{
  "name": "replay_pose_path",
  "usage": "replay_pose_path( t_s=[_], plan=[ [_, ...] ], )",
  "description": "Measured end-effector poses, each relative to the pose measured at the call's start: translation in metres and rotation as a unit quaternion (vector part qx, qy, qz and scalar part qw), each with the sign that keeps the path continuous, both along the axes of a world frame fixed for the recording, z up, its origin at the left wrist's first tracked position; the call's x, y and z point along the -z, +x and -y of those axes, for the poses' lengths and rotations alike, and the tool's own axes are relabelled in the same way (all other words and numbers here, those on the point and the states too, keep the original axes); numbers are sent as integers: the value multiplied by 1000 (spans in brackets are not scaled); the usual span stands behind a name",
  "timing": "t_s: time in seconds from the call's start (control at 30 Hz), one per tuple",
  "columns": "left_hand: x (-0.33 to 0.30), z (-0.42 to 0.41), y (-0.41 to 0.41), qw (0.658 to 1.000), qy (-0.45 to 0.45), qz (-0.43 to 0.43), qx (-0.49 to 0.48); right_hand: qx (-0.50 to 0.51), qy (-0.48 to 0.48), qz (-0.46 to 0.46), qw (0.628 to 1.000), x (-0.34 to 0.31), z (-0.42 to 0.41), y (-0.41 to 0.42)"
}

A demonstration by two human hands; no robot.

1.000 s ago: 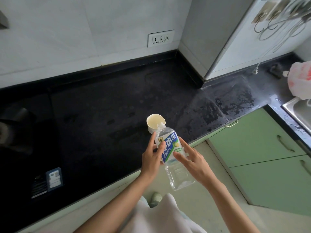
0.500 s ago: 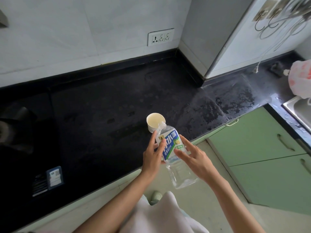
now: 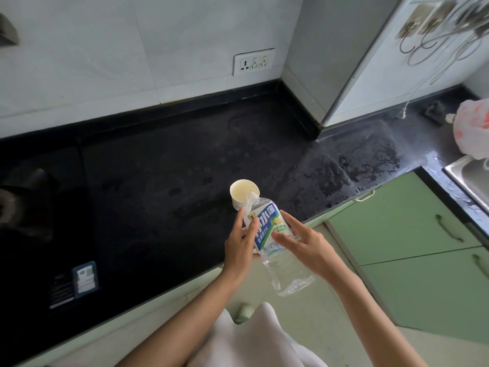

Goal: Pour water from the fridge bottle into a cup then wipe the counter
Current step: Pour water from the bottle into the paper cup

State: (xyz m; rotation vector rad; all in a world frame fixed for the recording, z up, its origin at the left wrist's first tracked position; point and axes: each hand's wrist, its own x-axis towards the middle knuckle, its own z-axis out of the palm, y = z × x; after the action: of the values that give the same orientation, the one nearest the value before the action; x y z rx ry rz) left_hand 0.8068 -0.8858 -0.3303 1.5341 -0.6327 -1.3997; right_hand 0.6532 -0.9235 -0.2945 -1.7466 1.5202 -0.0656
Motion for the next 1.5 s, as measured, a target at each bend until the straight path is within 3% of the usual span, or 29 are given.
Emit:
replay_pose_path(
  t_s=[1.07, 1.5],
  plan=[
    [-8, -2, -5, 1000, -5, -12, -15, -21, -14, -24, 999, -16, 3, 0],
    [-9, -1, -3, 997, -9, -63, -37, -48, -16, -28, 998, -35, 6, 7]
  ],
)
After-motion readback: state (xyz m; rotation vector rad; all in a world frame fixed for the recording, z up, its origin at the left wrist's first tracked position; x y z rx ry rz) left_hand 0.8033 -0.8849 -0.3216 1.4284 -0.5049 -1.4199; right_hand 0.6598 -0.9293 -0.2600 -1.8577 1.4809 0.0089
